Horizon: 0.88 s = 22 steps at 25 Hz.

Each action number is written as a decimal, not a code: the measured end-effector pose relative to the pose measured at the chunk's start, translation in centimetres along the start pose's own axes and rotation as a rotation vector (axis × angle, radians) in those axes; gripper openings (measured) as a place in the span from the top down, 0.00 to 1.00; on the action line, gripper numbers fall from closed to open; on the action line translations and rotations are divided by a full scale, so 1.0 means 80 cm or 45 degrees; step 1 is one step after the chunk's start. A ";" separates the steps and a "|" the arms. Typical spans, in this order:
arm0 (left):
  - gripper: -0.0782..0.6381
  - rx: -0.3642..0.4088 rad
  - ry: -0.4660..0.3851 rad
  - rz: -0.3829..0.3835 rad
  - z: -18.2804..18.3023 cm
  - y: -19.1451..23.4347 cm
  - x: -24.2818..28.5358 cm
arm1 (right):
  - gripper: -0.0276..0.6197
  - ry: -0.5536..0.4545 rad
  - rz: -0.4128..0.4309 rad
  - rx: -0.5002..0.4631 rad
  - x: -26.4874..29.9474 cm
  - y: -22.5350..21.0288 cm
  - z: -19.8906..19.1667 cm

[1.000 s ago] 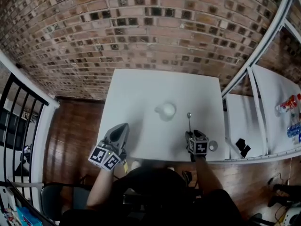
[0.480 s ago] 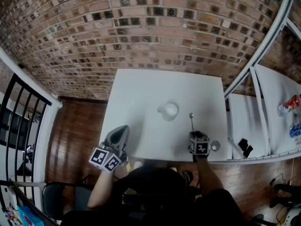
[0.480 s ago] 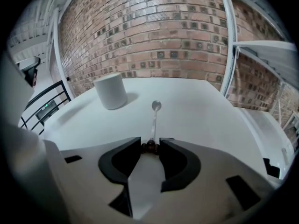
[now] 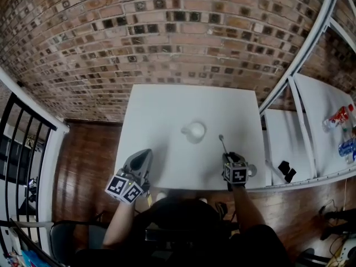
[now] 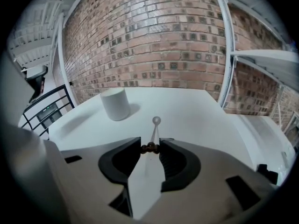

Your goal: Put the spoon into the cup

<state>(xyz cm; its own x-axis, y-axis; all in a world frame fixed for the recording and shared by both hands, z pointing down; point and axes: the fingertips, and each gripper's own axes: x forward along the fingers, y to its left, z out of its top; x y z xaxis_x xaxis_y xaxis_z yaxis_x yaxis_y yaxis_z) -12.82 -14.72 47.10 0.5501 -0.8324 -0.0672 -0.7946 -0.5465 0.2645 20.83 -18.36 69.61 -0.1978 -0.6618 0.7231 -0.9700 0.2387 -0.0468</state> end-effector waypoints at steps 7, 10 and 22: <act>0.88 0.003 -0.008 -0.042 0.001 -0.009 0.006 | 0.76 -0.176 -0.004 -0.003 -0.036 -0.003 0.053; 0.88 0.007 -0.018 -0.050 0.003 -0.011 0.007 | 0.76 -0.250 0.002 -0.010 -0.053 0.000 0.079; 0.88 0.000 -0.051 -0.050 0.005 -0.013 0.006 | 0.76 -0.512 0.109 -0.130 -0.122 0.056 0.186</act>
<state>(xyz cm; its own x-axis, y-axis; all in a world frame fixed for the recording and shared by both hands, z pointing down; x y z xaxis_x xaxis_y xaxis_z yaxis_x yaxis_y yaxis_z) -11.86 -14.62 46.40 0.5705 -0.8131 -0.1160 -0.7724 -0.5791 0.2610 16.33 -21.42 52.10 -0.3361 -0.8564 0.3919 -0.9326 0.3608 -0.0115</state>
